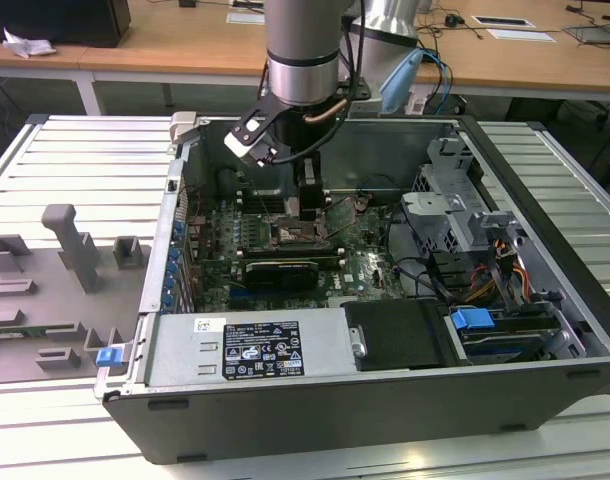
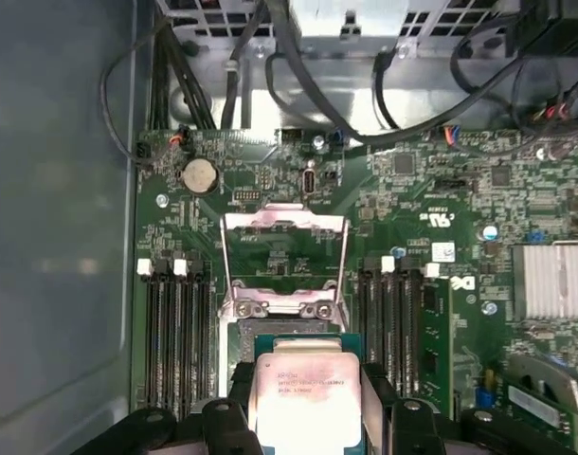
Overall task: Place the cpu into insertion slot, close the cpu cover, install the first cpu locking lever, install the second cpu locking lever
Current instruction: 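Place the cpu into insertion slot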
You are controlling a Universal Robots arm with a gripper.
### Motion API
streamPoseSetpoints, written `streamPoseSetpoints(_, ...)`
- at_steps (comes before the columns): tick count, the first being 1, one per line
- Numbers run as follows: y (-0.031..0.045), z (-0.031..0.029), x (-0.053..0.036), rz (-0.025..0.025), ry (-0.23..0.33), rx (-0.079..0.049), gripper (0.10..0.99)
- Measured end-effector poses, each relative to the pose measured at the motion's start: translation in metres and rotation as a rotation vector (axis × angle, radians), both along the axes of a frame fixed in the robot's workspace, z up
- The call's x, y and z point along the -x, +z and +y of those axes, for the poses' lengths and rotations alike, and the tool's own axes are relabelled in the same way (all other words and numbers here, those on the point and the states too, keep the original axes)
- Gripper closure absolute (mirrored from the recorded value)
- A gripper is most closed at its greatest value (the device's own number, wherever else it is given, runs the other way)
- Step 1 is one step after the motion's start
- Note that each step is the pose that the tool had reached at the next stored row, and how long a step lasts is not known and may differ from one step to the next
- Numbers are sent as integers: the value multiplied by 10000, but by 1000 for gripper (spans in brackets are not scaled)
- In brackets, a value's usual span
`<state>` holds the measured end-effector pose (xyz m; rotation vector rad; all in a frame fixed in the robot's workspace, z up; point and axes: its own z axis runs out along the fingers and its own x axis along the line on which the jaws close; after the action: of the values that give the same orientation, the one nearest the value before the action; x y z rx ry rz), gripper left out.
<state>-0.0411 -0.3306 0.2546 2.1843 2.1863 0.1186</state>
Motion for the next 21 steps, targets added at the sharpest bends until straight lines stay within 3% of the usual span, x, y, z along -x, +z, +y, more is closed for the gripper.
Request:
streamPoseSetpoints(4,-135,31,24,0,48,0,561)
streamPoseSetpoints(15,-404,70,49,0,-72,-1,561)
streamPoseSetpoints(21,-465,78,42,5,-173,-1,561)
